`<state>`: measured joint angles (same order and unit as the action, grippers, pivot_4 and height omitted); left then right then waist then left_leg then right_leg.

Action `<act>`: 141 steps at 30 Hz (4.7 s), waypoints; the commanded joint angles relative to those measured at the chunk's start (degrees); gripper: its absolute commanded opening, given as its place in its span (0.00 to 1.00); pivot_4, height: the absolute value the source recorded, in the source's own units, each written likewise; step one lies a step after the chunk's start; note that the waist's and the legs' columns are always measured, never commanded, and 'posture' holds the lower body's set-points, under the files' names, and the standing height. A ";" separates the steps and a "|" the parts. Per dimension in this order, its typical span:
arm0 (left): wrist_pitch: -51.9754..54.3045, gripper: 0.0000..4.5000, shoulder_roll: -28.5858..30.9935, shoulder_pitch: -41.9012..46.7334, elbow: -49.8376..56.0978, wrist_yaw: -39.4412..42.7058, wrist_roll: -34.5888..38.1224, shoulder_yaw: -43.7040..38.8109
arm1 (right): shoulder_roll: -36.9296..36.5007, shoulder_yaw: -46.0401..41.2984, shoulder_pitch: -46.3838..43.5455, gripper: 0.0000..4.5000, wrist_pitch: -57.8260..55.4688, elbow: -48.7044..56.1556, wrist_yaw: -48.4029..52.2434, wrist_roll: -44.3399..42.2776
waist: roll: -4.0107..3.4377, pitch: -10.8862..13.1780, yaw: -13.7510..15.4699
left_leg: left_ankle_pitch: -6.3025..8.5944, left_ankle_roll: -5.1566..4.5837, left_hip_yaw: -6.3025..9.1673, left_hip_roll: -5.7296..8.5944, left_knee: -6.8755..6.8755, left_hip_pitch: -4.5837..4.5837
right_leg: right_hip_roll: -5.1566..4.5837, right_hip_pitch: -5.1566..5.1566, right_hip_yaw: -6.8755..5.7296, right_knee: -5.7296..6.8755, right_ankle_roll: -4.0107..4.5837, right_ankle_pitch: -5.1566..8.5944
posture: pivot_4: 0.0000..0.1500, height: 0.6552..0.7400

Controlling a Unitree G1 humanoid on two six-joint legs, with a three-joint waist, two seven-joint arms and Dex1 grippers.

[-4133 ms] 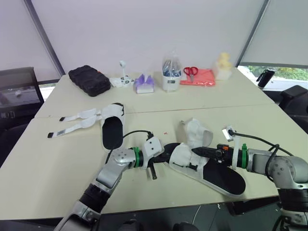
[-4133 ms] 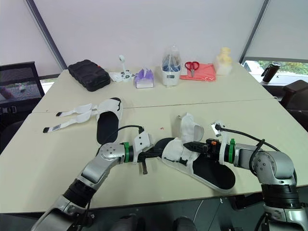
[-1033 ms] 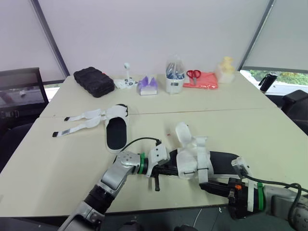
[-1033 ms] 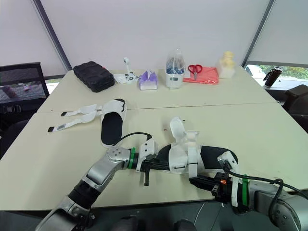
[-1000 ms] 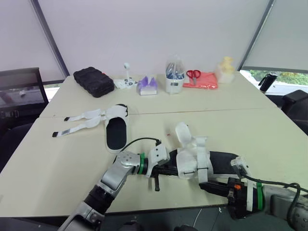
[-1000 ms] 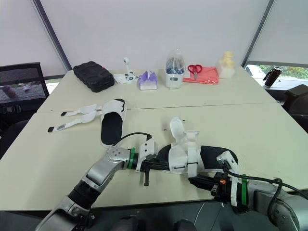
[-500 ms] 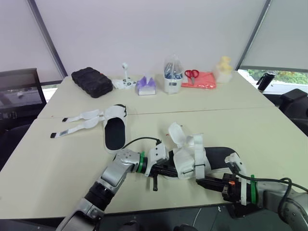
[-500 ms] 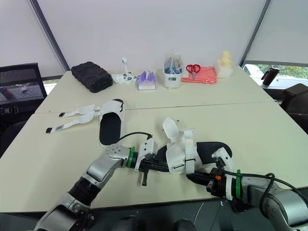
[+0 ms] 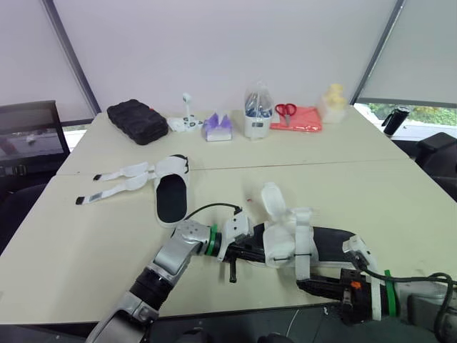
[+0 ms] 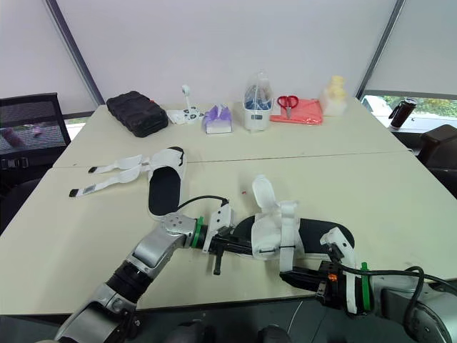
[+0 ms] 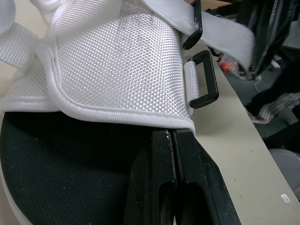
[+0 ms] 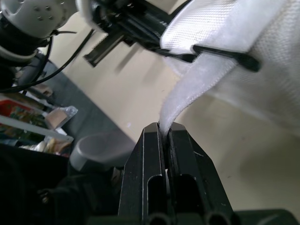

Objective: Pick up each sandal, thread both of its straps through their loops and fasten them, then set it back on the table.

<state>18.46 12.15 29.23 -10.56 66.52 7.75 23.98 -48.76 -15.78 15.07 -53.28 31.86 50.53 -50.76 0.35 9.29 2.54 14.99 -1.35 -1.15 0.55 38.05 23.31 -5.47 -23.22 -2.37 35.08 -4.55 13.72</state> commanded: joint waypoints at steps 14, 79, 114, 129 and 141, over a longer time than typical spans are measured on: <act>2.51 0.00 -1.77 -0.93 -1.17 -0.81 -0.73 3.10 | -4.24 -9.49 5.06 0.00 -3.97 7.40 0.89 -9.49 | 0.03 0.02 0.09 | 0.00 0.00 0.00 0.02 0.00 0.03 | -0.02 0.00 -0.01 -0.02 -0.04 0.02 | 1.00 1.00; 4.19 0.00 -0.69 -3.97 3.10 -6.26 0.09 2.99 | -10.76 3.71 -35.50 0.65 1.15 -19.50 -10.25 -14.65 | -0.01 0.01 -0.37 | 0.09 -0.16 -0.04 -0.02 -0.06 0.11 | -0.05 -0.18 0.04 -0.03 -0.04 0.03 | 1.00 1.00; 4.82 0.00 -0.74 -4.31 3.73 -7.61 0.82 3.47 | 0.42 31.84 -52.49 0.65 5.93 -25.05 14.94 23.95 | -0.02 0.03 -0.43 | 0.11 -0.13 -0.05 -0.03 -0.12 0.14 | -0.19 -0.31 0.06 -0.05 0.01 0.00 | 1.00 1.00; 5.78 0.00 -0.61 -5.83 5.52 -8.24 1.48 3.21 | 5.83 33.69 -53.24 0.01 3.36 -28.98 14.75 27.52 | -0.03 0.02 -0.40 | 0.12 -0.12 -0.06 -0.03 -0.13 0.14 | -0.25 -0.33 0.06 -0.05 0.02 0.00 | 1.00 1.00; 6.06 0.00 -0.08 -5.62 5.86 -8.32 1.79 3.38 | 7.84 10.51 -51.79 0.01 -10.73 -22.48 10.71 7.59 | -0.03 0.03 -0.44 | 0.12 -0.12 -0.06 -0.03 -0.26 0.15 | -0.29 -0.39 0.06 -0.06 0.02 0.00 | 1.00 1.00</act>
<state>23.26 11.32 24.63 -3.69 58.45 10.32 26.20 -41.50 -1.46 -36.70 -62.28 7.46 62.70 -39.80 0.31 9.32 2.10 15.11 -1.47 -1.21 0.52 37.78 23.46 -5.76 -23.62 -2.31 35.02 -4.53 13.72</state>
